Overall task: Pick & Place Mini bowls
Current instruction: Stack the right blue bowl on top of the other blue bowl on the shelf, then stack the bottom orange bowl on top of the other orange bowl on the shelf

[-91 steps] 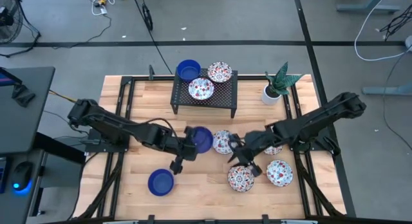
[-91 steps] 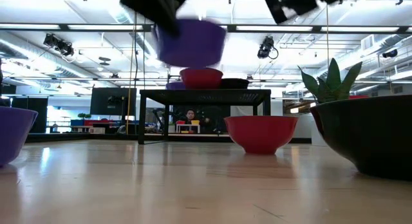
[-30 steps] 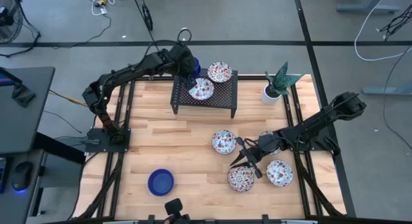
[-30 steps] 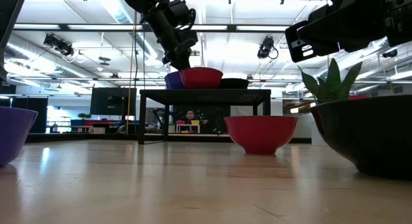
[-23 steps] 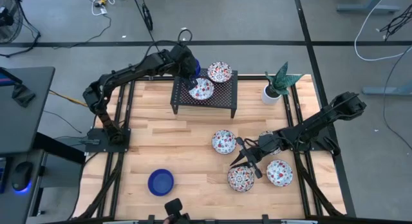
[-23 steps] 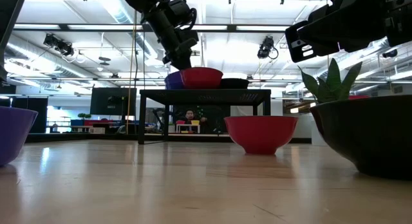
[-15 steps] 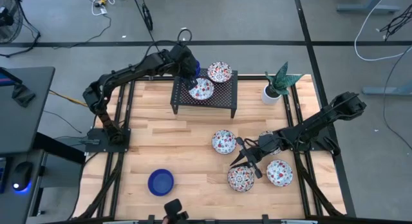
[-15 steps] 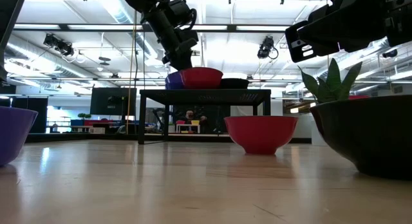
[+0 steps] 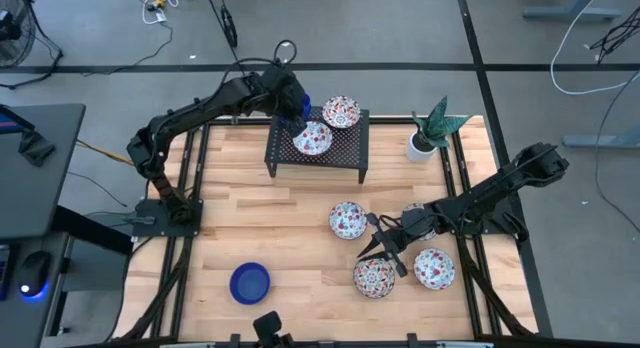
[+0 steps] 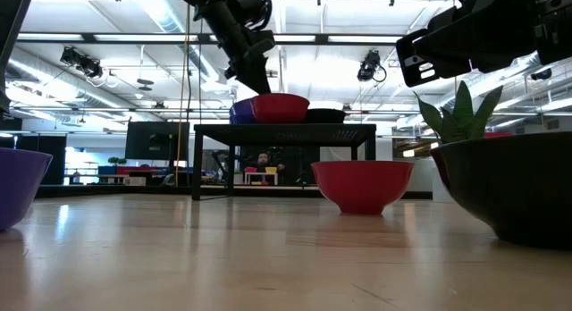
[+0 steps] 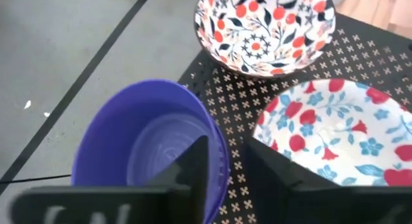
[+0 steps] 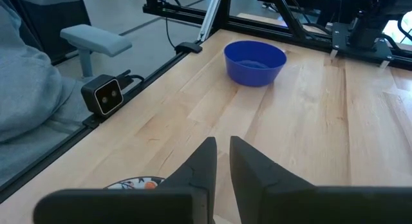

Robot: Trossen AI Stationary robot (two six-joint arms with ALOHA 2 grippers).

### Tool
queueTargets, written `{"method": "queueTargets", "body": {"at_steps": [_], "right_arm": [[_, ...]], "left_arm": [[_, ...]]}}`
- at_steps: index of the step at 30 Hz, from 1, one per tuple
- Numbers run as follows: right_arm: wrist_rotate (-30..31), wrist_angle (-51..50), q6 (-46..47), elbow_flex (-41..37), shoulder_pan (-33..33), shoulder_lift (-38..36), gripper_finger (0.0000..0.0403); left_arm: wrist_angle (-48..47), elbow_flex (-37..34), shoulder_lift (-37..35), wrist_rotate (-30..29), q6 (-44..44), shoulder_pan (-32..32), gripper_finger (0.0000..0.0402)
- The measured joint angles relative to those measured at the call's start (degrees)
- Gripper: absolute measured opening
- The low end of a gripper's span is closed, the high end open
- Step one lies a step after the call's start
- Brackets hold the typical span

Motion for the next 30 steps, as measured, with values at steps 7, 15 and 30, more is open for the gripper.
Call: {"method": "queueTargets", "body": {"at_steps": [7, 15, 30], "right_arm": [[0.0, 0.0, 0.0, 0.0, 0.0, 0.0, 0.0046], [0.0, 0.0, 0.0, 0.0, 0.0, 0.0, 0.0046], [0.0, -3.9, 2.8, 0.0, 0.0, 0.0, 0.0046]], "left_arm": [[-0.4, 0.0, 1.3, 0.2, 0.3, 0.0, 0.0007], [-0.3, 0.0, 0.7, -0.1, 0.5, -0.7, 0.0014], [-14.3, 0.0, -7.4, -1.3, 2.5, -13.0, 0.0004]]}}
